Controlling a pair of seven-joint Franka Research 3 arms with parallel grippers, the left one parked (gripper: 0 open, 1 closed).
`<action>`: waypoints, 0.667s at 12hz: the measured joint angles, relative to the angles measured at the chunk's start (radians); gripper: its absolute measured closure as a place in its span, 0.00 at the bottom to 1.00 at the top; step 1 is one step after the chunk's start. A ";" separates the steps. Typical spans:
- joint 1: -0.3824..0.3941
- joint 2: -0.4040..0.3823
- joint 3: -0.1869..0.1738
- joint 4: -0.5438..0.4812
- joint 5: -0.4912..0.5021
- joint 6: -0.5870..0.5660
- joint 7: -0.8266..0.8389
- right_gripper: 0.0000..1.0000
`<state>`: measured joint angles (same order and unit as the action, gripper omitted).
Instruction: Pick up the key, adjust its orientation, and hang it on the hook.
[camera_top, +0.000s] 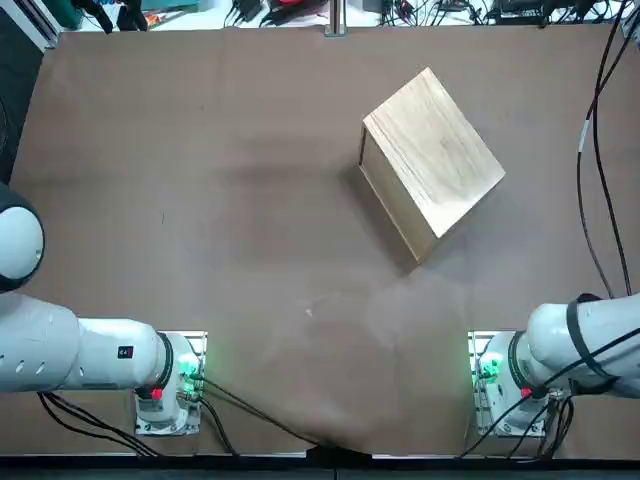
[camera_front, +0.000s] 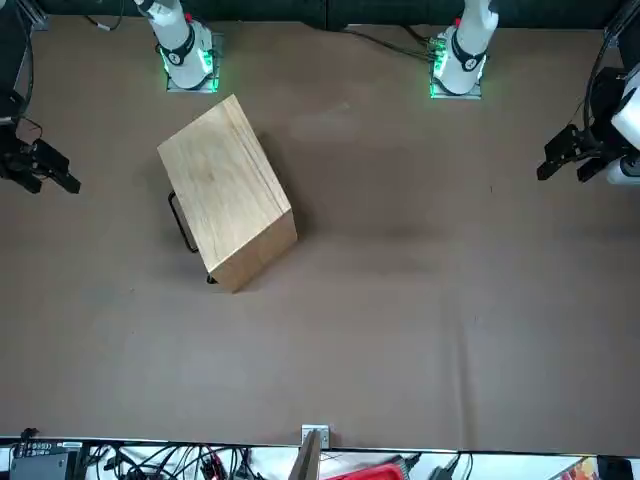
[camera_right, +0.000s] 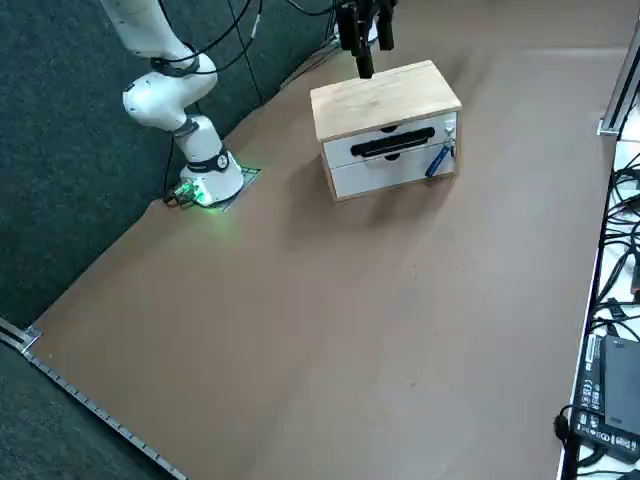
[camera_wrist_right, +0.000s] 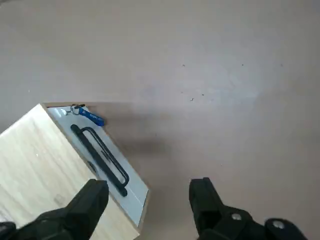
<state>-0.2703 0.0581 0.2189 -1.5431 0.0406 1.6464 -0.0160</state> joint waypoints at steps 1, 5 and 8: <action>0.001 -0.005 0.002 0.000 0.000 -0.004 0.005 0.00; 0.017 -0.020 0.003 0.000 0.000 -0.009 0.008 0.00; 0.100 -0.025 -0.046 -0.001 -0.016 -0.010 0.032 0.00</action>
<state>-0.1706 0.0333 0.1726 -1.5436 0.0248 1.6367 0.0164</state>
